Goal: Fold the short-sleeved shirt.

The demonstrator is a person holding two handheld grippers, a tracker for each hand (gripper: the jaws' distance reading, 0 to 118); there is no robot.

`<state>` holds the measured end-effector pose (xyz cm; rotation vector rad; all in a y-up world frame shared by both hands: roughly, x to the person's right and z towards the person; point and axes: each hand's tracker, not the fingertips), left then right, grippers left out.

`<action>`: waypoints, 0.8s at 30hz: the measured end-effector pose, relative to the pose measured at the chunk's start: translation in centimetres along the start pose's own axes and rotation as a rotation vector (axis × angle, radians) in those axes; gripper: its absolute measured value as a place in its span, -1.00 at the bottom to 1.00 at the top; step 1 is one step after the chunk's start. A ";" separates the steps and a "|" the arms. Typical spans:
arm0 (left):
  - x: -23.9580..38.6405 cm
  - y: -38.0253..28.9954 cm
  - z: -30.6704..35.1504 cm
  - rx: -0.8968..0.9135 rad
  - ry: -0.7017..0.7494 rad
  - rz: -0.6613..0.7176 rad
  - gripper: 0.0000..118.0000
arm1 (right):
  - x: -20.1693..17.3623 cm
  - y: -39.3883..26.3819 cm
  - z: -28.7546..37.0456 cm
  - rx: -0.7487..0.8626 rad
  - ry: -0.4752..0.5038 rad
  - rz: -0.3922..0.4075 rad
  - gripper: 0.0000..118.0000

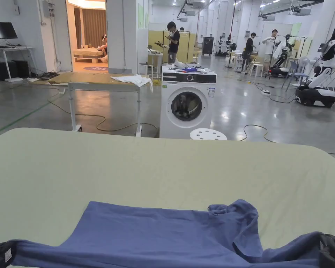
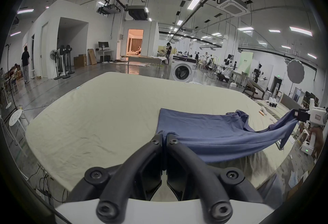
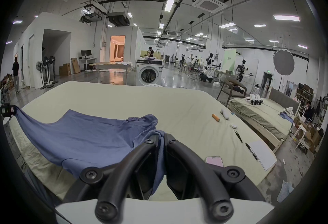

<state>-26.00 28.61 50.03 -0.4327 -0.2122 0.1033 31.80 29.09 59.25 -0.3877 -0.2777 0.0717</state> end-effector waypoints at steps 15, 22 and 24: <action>0.5 -7.5 -11.7 -0.343 0.030 0.015 -1.00 | -2.4 -9.4 -8.7 -0.326 0.020 0.022 -0.92; -0.2 -9.6 -14.7 -0.383 0.070 0.033 -0.99 | -2.9 -11.5 -10.3 -0.342 -0.007 0.022 -0.71; 0.4 -9.5 -14.2 -0.346 0.079 0.030 -0.76 | -3.3 -11.1 -9.9 -0.302 -0.016 0.018 -0.26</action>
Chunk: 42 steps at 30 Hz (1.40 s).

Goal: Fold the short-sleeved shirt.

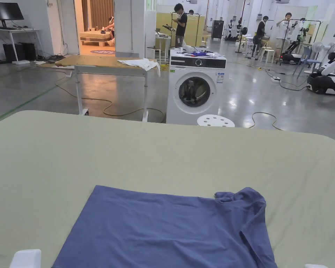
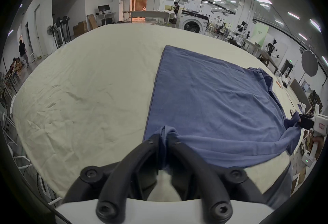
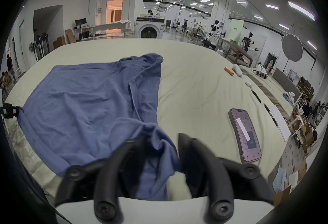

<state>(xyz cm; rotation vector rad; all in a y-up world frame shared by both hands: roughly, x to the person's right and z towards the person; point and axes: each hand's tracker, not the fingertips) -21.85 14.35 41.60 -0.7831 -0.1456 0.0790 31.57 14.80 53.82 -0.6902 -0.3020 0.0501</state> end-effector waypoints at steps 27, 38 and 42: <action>7.8 8.9 1.9 0.480 0.002 -0.109 -1.00 | -11.5 9.6 0.9 0.631 0.102 -0.051 -1.00; 1.5 22.8 -17.2 -0.004 -0.072 -0.024 -1.00 | -11.0 9.1 -4.8 0.454 0.109 -0.018 -1.00; 1.2 24.9 -23.2 -0.147 -0.061 -0.068 -0.42 | -10.3 8.1 -6.5 0.405 0.083 0.013 -1.00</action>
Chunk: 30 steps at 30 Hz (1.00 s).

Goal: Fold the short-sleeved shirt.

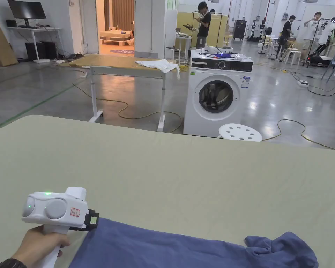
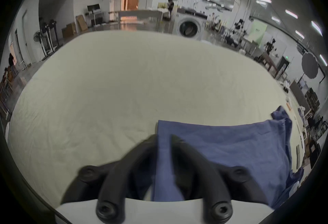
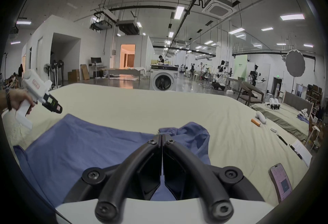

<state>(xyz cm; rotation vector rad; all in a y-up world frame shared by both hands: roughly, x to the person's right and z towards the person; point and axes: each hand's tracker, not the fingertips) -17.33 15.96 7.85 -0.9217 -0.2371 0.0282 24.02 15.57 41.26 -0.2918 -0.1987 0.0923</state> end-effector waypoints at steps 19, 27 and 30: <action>6.1 -0.8 -3.3 -0.042 0.111 -0.214 -1.00 | 9.0 1.9 -6.5 -0.298 -0.103 -0.096 -0.85; 5.9 -2.3 0.7 0.042 0.058 -0.134 -1.00 | 14.7 4.7 -18.4 -0.539 -0.021 -0.083 0.01; 5.9 -2.8 2.2 0.079 0.040 -0.126 -1.00 | 14.8 3.5 -21.7 -0.639 0.035 -0.095 0.16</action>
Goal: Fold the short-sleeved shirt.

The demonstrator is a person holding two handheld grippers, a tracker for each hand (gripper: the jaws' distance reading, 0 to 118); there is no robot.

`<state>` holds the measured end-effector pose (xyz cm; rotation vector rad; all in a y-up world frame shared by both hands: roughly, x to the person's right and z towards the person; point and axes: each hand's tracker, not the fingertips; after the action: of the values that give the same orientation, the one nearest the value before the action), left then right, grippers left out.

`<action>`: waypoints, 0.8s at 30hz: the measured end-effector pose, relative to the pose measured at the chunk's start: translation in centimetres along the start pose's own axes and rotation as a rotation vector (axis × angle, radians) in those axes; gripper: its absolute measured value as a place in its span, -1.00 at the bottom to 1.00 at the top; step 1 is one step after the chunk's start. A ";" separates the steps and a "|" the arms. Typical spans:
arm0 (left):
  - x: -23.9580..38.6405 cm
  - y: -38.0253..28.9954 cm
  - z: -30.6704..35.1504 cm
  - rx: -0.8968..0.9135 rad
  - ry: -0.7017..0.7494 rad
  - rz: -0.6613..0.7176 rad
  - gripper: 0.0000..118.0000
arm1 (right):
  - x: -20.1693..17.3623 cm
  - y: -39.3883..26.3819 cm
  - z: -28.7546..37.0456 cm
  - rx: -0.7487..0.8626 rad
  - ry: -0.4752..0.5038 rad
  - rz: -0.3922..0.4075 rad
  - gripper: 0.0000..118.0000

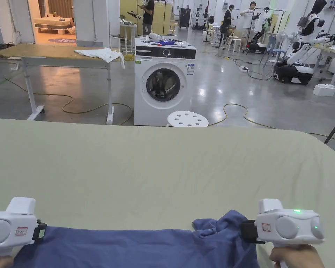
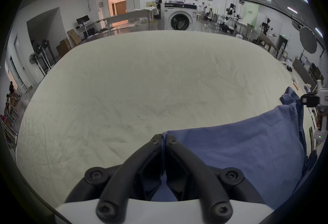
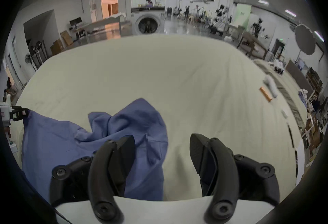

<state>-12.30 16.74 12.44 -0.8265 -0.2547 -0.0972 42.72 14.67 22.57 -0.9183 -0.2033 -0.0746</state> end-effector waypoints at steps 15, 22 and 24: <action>-1.5 0.9 8.1 0.184 -0.007 0.029 -1.00 | 0.6 -1.5 4.4 0.178 -0.022 0.046 -0.96; -2.4 2.9 16.2 0.325 0.003 0.027 -1.00 | -0.4 0.7 14.5 0.402 -0.041 0.084 -0.96; -2.8 3.7 19.0 0.382 0.006 0.034 -1.00 | -0.7 1.5 17.8 0.483 -0.058 0.099 -0.96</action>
<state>-17.84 33.24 21.41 -0.4508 -0.2435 -0.0172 39.68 29.73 31.80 -0.4479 -0.2171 0.0907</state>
